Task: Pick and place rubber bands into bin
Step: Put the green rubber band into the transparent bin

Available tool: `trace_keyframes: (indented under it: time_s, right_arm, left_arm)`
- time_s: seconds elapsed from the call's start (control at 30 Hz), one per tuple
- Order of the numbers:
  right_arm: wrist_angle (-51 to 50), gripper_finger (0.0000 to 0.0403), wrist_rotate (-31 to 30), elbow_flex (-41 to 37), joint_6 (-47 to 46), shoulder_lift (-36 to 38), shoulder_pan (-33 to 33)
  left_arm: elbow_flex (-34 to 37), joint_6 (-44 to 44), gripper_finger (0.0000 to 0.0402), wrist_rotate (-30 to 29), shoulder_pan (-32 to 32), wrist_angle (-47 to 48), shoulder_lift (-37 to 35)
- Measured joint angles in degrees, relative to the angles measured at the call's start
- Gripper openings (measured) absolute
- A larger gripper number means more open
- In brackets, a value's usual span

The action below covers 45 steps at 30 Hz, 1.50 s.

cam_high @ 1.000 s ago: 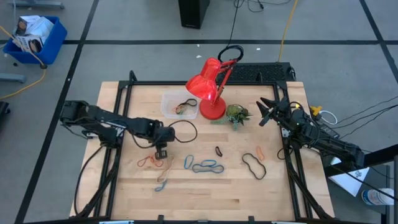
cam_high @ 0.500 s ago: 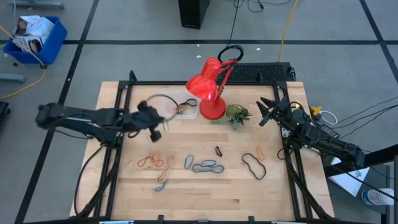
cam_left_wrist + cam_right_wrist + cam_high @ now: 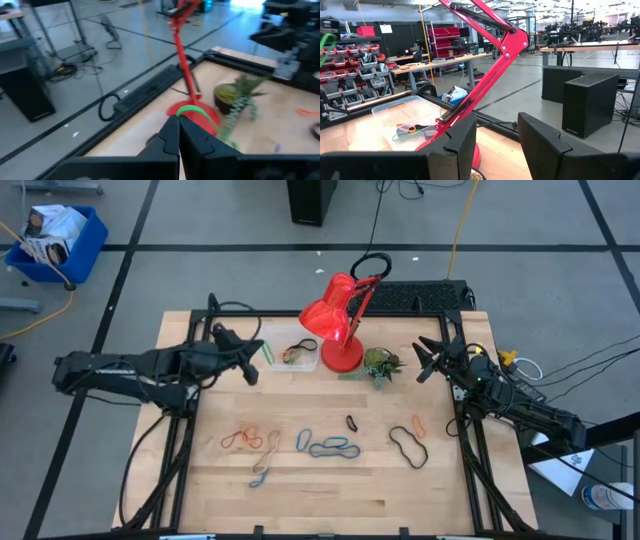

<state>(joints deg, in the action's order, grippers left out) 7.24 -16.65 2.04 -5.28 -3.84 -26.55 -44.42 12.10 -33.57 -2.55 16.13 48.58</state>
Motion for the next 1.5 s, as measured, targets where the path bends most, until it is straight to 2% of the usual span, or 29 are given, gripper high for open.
trace_keyframes:
  time_s: [0.13, 0.63, 0.97, 1.27, 1.5]
  right_arm:
    - [0.09, 0.0141, 0.0, -0.01, 0.01, 0.0, 0.01]
    - [0.22, 0.0141, -0.04, 0.0, 0.45, -0.09, 0.0]
    - [0.2, 0.0141, -0.05, 0.0, 1.7, -0.09, 0.0]
    - [0.09, 0.0141, -0.04, -0.02, 1.92, -0.1, 0.0]
    - [0.0, 0.0141, -0.04, 0.0, 1.93, -0.11, 0.0]
  left_arm:
    - [-0.05, -0.67, 0.0001, 1.7, -4.23, -1.1, 2.1]
    - [-0.75, 0.06, 0.0, 18.84, -21.39, -2.45, 19.3]
    - [-6.31, -1.72, 0.0, 18.93, -24.43, -1.05, 30.89]
    - [-6.71, -2.77, 0.0, 18.71, -24.43, -0.85, 40.52]
    - [-6.71, -2.54, 0.0001, 18.56, -24.34, -1.06, 44.79]
